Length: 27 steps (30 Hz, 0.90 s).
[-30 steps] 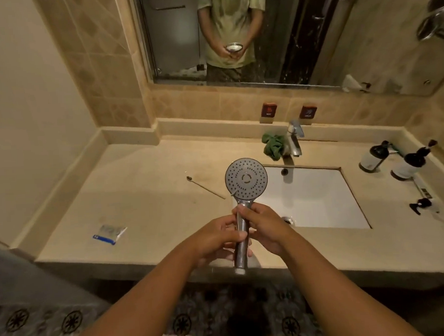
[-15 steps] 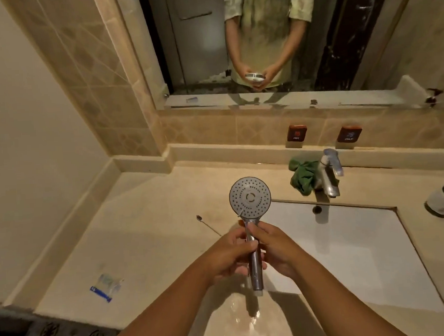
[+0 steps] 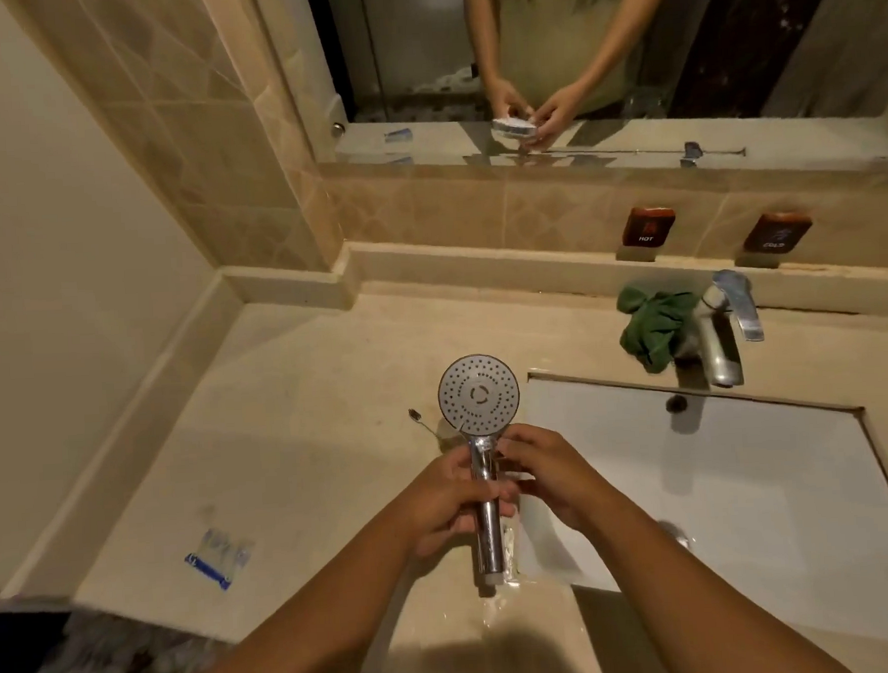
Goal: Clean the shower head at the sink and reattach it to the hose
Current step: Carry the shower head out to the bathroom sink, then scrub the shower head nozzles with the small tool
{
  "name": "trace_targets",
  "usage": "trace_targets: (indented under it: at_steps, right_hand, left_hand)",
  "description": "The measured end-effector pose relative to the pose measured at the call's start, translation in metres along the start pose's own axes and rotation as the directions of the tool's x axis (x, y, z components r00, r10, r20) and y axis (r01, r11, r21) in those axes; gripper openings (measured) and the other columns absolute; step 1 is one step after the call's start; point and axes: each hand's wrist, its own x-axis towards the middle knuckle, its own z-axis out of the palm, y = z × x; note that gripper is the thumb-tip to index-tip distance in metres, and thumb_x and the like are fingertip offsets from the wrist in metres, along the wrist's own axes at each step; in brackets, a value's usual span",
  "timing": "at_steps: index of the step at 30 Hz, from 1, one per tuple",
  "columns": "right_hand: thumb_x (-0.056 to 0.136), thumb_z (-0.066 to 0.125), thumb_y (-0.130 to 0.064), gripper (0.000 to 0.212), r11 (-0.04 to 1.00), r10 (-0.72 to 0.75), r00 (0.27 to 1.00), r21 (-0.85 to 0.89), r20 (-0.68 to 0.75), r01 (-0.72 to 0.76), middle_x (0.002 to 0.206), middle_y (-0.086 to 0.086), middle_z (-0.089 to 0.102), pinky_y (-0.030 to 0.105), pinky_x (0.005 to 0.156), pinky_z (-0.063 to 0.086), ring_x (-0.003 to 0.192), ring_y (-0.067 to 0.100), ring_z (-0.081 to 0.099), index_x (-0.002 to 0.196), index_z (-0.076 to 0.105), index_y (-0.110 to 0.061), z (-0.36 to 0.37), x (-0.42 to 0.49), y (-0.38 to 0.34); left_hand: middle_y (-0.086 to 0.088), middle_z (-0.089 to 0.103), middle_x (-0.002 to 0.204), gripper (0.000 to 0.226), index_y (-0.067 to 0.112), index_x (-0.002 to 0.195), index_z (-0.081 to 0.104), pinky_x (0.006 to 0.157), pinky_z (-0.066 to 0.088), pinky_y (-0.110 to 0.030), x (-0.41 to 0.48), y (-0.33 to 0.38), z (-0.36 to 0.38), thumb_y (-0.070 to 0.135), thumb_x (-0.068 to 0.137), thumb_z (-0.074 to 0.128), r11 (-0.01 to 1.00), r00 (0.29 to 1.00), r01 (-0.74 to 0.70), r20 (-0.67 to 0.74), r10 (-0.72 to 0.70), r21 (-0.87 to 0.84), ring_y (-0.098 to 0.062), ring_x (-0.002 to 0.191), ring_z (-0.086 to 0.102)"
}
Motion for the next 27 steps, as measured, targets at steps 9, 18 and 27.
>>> trace_targets:
  at_steps: [9,18,27]
  right_hand:
    - [0.091,0.061,-0.031,0.021,0.813,-0.089,0.985,-0.582,-0.148,-0.014,0.103,-0.005,0.065,0.026,0.081,0.050,0.093,0.013,0.061,0.110,0.062,-0.022,0.030,0.054,0.025]
    - [0.084,0.069,-0.037,0.030,0.466,-0.321,0.934,-0.885,-0.157,0.011,0.088,-0.005,0.050,0.034,0.066,0.054,0.074,0.013,0.052,0.094,0.042,-0.028,0.061,0.079,0.039]
    - [0.094,0.062,-0.030,0.017,0.361,-0.323,0.938,-0.932,-0.126,-0.001,0.093,0.002,0.052,0.031,0.068,0.046,0.077,0.019,0.053,0.087,0.054,-0.017,0.060,0.085,0.035]
  left_hand:
    - [-0.027,0.059,0.099,0.048,0.007,0.126,0.051,0.082,0.055,-0.053,-0.013,-0.019,-0.079,-0.009,0.084,0.066,0.983,0.982,0.041,-0.174,-0.073,-0.181,-0.039,0.090,0.066]
    - [-0.022,0.057,0.084,0.030,-0.002,0.117,0.050,0.069,0.055,-0.046,-0.029,-0.032,-0.117,-0.016,0.090,0.052,0.962,0.948,-0.017,-0.310,-0.072,-0.274,-0.030,0.073,0.062]
    - [-0.021,0.064,0.093,0.029,0.001,0.113,0.050,0.070,0.058,-0.044,-0.033,-0.034,-0.125,-0.016,0.090,0.046,0.955,0.965,-0.014,-0.254,-0.065,-0.297,-0.031,0.079,0.068]
